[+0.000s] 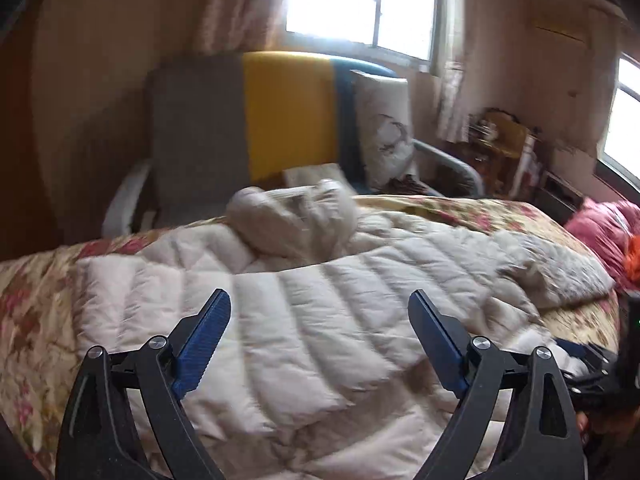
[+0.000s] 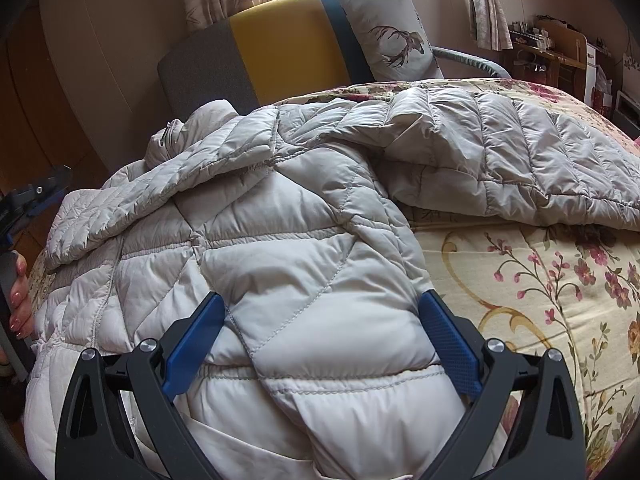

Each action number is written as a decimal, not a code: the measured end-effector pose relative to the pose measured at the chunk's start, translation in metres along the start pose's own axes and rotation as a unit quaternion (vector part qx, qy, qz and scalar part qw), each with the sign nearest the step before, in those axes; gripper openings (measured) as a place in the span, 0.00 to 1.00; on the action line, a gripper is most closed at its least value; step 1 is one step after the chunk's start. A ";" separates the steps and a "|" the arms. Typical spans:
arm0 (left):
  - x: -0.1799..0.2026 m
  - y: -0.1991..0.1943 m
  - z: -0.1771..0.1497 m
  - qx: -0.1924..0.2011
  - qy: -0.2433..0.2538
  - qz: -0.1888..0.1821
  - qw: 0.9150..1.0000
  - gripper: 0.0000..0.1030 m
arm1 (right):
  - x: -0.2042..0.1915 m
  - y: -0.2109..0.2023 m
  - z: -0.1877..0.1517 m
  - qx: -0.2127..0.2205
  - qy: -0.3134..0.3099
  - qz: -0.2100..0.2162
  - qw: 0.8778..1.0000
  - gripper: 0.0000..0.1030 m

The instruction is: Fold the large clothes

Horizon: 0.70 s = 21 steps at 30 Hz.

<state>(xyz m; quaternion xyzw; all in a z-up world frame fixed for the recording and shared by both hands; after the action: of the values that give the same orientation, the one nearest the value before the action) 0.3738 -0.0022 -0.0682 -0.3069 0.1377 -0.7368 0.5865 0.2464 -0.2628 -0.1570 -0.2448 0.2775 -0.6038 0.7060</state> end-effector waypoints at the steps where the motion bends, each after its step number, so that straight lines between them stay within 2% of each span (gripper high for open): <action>1: -0.024 0.007 0.002 -0.002 -0.024 0.038 0.999 0.74 | -0.001 0.000 0.000 0.001 0.000 0.000 1.000 0.95; 2: -0.047 0.014 0.003 -0.007 -0.046 0.070 0.996 0.68 | 0.000 -0.001 0.000 0.001 -0.001 -0.001 1.000 0.95; 3: -0.064 0.015 0.003 -0.009 -0.063 0.088 0.994 0.66 | 0.000 -0.001 -0.001 0.001 -0.001 -0.001 1.000 0.95; 5: -0.102 0.018 0.000 -0.015 -0.124 0.104 0.987 0.55 | 0.000 -0.001 -0.001 0.001 -0.002 -0.003 1.000 0.95; 7: -0.133 0.018 -0.003 -0.010 -0.165 0.119 0.979 0.53 | -0.001 -0.001 -0.001 0.001 -0.003 -0.004 1.000 0.95; 9: -0.151 0.020 -0.009 -0.005 -0.175 0.140 0.975 0.53 | -0.001 -0.001 -0.001 0.000 -0.004 -0.006 1.000 0.95; 11: -0.163 0.026 -0.017 -0.014 -0.192 0.133 0.972 0.53 | -0.001 -0.001 0.000 0.000 -0.006 -0.008 1.000 0.95; 15: -0.158 0.030 -0.021 -0.012 -0.172 0.138 0.975 0.56 | -0.001 -0.001 0.001 -0.005 -0.007 -0.010 1.000 0.95; 17: -0.151 0.028 -0.022 -0.009 -0.160 0.135 0.978 0.66 | -0.001 -0.006 0.003 0.001 -0.007 -0.016 1.000 0.95; 18: -0.146 0.025 -0.023 -0.007 -0.153 0.132 0.979 0.68 | -0.002 -0.010 0.004 0.007 -0.005 -0.018 1.000 0.95; 21: -0.142 0.020 -0.027 -0.003 -0.142 0.128 0.981 0.69 | -0.003 -0.019 0.004 0.005 -0.001 -0.020 1.000 0.95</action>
<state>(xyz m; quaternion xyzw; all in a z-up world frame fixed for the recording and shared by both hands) 0.3907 0.1225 -0.1416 -0.3902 0.0937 -0.6038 0.6887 0.2348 -0.2626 -0.1412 -0.2478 0.2689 -0.6188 0.6953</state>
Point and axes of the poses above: each gripper's, at about its wrist camera, not at the fingertips, and y roughly the way its jaws point, x to its right, z to its top, the point moved 8 cm from there along y, roughly the way its jaws point, and after that the axes turned 15 degrees about -y, right-handed, at the moved point
